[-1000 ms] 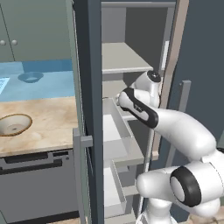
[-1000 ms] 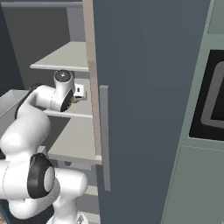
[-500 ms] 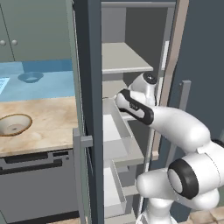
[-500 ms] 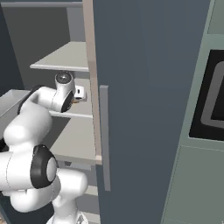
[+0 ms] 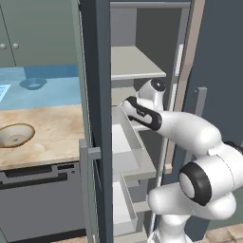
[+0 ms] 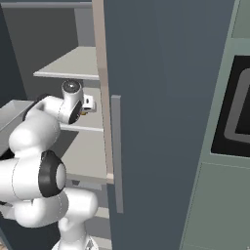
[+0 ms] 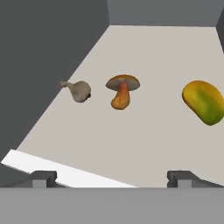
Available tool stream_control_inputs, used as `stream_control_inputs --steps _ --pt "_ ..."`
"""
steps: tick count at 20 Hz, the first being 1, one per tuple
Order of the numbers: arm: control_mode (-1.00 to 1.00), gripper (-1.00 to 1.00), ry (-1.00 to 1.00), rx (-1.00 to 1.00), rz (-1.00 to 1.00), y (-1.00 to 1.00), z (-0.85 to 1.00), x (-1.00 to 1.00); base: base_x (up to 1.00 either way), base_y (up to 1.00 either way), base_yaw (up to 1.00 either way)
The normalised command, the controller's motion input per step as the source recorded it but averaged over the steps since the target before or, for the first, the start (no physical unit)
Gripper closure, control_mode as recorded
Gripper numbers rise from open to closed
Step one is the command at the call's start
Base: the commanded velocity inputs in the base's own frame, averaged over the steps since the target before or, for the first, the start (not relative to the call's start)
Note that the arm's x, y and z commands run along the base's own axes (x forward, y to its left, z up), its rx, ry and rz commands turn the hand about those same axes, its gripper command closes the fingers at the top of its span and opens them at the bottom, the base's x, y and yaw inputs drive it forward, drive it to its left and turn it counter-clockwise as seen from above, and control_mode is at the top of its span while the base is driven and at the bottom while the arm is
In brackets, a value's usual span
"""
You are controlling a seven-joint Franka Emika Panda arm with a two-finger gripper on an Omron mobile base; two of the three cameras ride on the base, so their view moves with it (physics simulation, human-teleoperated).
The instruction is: Take the garlic, mango, and mushroom from the freezer and place them in the bowl on the counter.
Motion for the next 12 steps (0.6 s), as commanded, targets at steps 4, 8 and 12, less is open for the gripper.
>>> stream_control_inputs --steps 4,8,12 --pt "-1.0 -1.0 0.0 0.03 0.0 0.06 -0.05 0.18 0.0 0.0 0.0" --pt "-1.0 -1.0 0.0 0.06 0.0 0.02 -0.03 0.08 0.0 0.0 0.0" --pt "-1.0 -1.0 0.0 0.08 -0.01 0.06 -0.1 0.01 0.0 0.0 0.0"
